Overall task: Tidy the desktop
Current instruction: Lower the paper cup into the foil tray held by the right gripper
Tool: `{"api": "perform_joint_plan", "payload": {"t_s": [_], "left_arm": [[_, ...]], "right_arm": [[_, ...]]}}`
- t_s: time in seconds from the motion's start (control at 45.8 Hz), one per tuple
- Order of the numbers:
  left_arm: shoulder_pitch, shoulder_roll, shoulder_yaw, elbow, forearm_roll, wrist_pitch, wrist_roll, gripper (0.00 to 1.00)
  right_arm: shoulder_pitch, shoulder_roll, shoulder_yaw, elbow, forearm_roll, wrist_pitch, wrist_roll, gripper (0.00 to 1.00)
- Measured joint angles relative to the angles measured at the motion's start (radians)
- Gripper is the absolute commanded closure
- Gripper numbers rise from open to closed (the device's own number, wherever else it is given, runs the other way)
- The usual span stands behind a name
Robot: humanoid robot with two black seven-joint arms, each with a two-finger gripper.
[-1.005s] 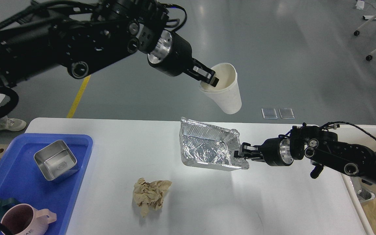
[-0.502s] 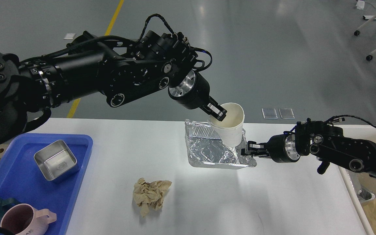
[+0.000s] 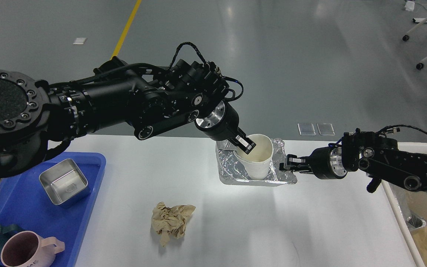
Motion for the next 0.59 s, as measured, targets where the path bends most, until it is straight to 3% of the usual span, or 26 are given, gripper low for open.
{"api": "perform_joint_plan", "payload": {"t_s": [0.24,0.59], "left_arm": [[0.034,-0.053,-0.001,0.097,-0.01,0.046,0.0,0.88],[0.056,-0.083,-0.003,0.138,-0.014,0.073,0.001,0.52]], "right_arm": [[0.007,0.0,0.0,0.011,0.001,0.001,0.0,1.0],[0.01,0.0,-0.002,0.019,0.002,0.002,0.0,1.0]]}}
